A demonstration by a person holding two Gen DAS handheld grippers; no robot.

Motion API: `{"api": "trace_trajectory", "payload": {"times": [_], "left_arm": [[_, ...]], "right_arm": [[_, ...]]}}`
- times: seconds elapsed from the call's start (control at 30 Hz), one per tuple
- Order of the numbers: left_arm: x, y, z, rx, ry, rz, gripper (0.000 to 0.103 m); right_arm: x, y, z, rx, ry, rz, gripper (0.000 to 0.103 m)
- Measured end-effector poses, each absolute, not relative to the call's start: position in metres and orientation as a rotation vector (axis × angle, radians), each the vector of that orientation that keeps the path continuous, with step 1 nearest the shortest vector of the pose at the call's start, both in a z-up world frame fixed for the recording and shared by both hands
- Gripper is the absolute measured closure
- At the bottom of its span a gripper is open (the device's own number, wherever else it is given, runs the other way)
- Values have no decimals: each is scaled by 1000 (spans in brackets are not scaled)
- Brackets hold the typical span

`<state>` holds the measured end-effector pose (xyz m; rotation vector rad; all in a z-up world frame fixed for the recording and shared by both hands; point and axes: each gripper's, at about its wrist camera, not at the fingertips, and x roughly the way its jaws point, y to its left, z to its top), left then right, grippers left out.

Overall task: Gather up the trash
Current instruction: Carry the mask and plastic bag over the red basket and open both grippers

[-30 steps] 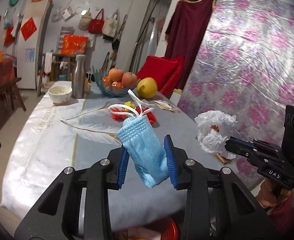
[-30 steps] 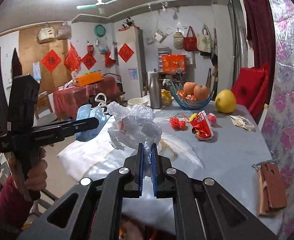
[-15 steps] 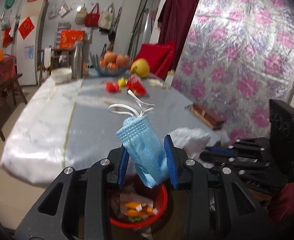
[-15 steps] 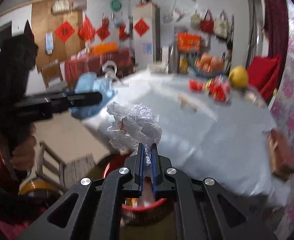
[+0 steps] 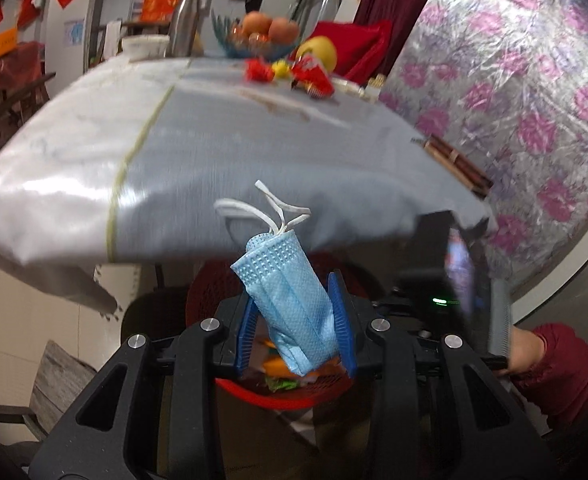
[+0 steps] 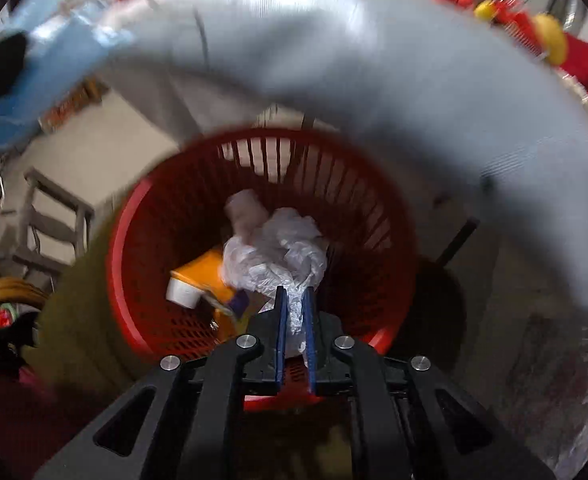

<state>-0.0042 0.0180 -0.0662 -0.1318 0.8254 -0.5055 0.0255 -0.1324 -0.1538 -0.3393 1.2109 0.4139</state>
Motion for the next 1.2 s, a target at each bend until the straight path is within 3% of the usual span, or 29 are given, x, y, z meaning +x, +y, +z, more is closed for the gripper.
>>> {"api": "trace_trajectory", "payload": {"times": [0.17,0.43,0.6,0.77,1.07,1.17,1.2], "left_arm": [[2,18,-87,-141,884,-508,67],[-5,2,-94,-95,918,-524,67],[-15,-9,-73,-59,860,-521,67],[-20,-15,-49,-26,799,-522,67],[23,-30,-128,-35,1027,-501,66],[34,-34,-145,-35,1068,-467,43],[35,-33,-147,-38,1073,-454,28]], "right_arm": [[19,-131,-147,-352,1187,406,70],[-17,-169,-70,-245,984,389,59],[-45,-195,-25,-151,846,385,55],[-59,-212,-14,-107,805,398,54],[-45,-217,-41,-61,857,398,54],[-40,-216,-49,-54,878,403,54],[-38,-215,-51,-51,884,403,54]]}}
